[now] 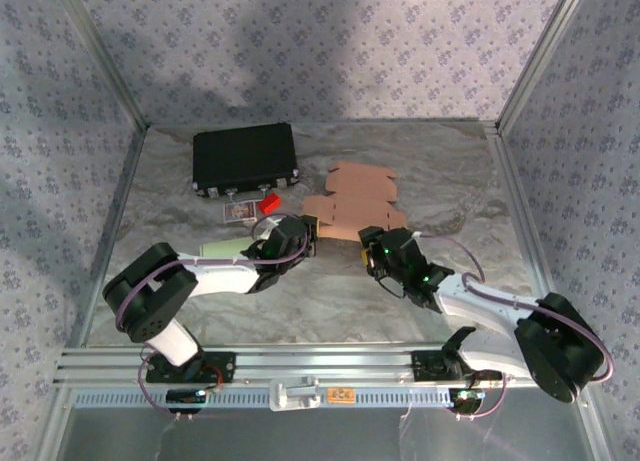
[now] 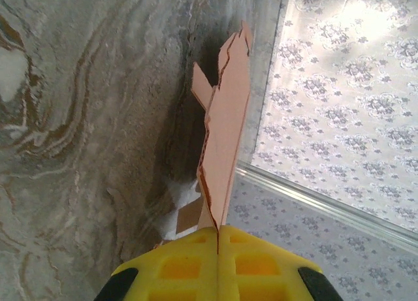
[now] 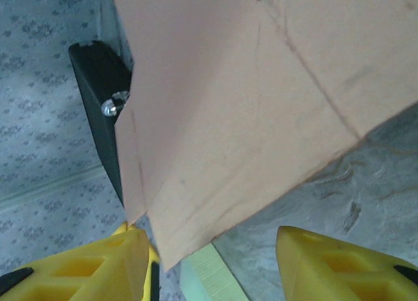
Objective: Fold the paper box
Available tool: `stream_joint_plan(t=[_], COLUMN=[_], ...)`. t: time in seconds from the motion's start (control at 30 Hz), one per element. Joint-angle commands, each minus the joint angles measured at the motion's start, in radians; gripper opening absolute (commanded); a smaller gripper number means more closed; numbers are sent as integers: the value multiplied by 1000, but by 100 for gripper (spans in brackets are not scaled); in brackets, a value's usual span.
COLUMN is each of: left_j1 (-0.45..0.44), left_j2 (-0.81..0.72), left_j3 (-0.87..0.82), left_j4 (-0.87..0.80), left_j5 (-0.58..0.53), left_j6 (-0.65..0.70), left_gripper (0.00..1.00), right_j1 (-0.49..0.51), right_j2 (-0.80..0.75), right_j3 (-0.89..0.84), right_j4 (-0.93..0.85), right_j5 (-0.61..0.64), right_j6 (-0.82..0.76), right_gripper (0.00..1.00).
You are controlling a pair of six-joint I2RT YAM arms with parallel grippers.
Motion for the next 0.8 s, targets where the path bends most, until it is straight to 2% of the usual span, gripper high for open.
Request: stream_joint_plan(t=[0.0, 0.2, 0.77], left_j1=[-12, -14, -11], left_j2=[15, 18, 26], left_j3=[25, 22, 20], left_j4=[-4, 4, 19], left_j5=[-23, -24, -27], left_j6=[-19, -26, -27], left_gripper=[0, 0, 0], right_j1=[1, -26, -72], right_j2=[31, 84, 112], right_j3=[23, 45, 123], right_j4=[55, 104, 21], right_j5=[50, 36, -58], right_j6=[25, 28, -22], right_gripper=[54, 45, 13])
